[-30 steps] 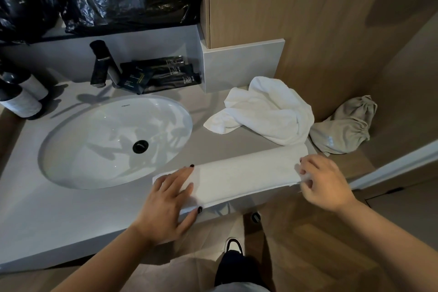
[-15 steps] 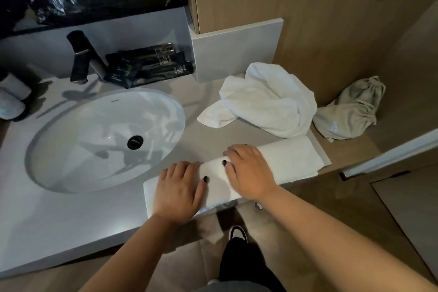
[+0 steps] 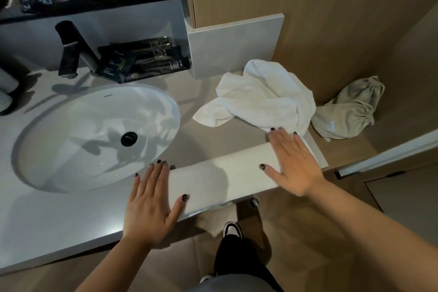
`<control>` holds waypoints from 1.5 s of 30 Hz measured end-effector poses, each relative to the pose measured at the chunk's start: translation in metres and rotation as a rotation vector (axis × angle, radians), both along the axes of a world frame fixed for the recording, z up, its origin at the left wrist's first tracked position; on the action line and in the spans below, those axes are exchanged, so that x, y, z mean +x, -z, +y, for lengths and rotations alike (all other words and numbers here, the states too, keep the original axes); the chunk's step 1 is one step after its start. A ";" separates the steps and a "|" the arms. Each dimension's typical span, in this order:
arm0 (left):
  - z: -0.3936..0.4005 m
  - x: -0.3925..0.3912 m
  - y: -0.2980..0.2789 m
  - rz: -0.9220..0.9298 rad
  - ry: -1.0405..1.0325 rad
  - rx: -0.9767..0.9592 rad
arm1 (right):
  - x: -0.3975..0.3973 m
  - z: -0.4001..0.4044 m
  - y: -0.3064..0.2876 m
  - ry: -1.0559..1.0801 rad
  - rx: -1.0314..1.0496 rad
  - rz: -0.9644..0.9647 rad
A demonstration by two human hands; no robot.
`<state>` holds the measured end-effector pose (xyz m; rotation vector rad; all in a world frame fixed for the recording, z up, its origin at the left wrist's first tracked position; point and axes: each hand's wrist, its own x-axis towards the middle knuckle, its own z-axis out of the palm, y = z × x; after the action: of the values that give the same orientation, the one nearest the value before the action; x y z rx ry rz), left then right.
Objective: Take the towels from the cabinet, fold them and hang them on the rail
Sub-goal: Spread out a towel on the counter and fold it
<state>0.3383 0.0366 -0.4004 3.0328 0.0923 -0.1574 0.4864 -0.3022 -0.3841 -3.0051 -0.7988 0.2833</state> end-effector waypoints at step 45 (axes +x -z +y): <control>-0.077 -0.023 -0.056 -0.017 -0.399 -1.111 | -0.164 0.109 -0.067 1.061 1.650 0.688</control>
<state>0.3152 -0.0405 -0.3446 1.8642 0.4344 -0.0960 0.3226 -0.1928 -0.3171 -1.2285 0.5073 0.3056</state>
